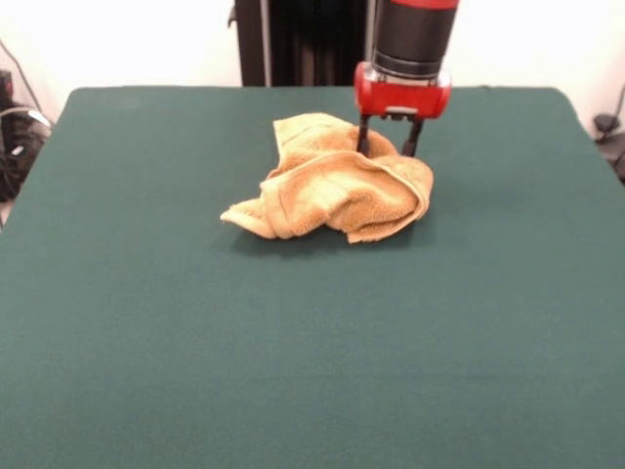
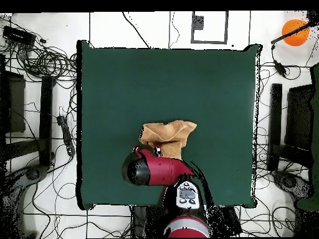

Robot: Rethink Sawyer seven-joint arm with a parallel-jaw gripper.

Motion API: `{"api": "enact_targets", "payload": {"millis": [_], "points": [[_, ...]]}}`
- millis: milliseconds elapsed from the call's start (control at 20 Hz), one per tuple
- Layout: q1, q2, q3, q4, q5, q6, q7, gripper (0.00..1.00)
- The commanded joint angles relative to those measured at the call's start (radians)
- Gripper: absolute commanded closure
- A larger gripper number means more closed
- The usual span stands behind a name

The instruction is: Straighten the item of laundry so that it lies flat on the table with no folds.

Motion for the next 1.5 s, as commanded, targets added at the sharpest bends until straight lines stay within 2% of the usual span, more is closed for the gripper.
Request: {"api": "enact_targets", "payload": {"millis": [50,1050,1100,1500], "points": [[0.014,0.071,0.038,0.019,0.020,-0.031,0.191,0.00],[0.029,0.065,0.019,0.015,0.029,0.000,0.189,0.00],[0.029,0.064,0.020,0.015,0.030,0.002,0.189,1.00],[0.030,0.062,0.018,0.012,0.036,0.022,0.188,1.00]]}}
